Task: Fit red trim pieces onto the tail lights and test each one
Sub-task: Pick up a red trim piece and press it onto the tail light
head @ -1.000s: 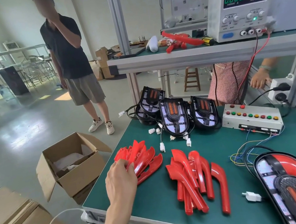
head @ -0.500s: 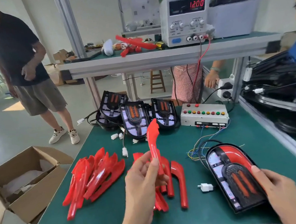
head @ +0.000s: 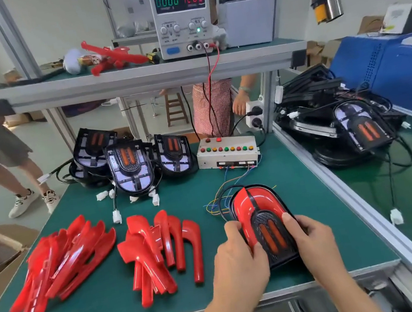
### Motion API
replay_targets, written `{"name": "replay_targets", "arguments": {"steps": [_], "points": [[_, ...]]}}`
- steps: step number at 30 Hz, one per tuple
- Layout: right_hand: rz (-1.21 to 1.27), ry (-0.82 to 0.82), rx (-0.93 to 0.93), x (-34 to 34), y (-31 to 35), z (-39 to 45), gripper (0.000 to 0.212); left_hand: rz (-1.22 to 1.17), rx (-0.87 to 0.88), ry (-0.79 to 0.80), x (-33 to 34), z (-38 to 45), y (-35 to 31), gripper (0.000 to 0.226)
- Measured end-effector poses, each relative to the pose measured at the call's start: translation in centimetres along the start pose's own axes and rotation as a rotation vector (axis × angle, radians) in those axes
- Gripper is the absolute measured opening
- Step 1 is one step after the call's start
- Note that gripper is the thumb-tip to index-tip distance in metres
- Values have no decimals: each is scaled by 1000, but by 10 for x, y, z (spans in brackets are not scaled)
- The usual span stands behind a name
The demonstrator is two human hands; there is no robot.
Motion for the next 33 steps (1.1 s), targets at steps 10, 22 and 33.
{"name": "replay_targets", "arguments": {"steps": [10,22,33], "points": [[4,9,-6,0,1,-2,35,274,83,40,0,6,-5,66],[18,-14,-6,-1,-1,-2,36,272,86,43,2,10,-1,74],[65,-23,-13,-1,-4,-1,33,83,36,31,1,13,11,89]]}}
Point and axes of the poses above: each hand's wrist, its own z-axis towards the middle knuckle, its own x-axis out of the palm, y = z × x, the point moved 1 cm from there along z, towards the middle knuckle, and after that the axes turned 11 degrees about z, right-handed, at the moved point
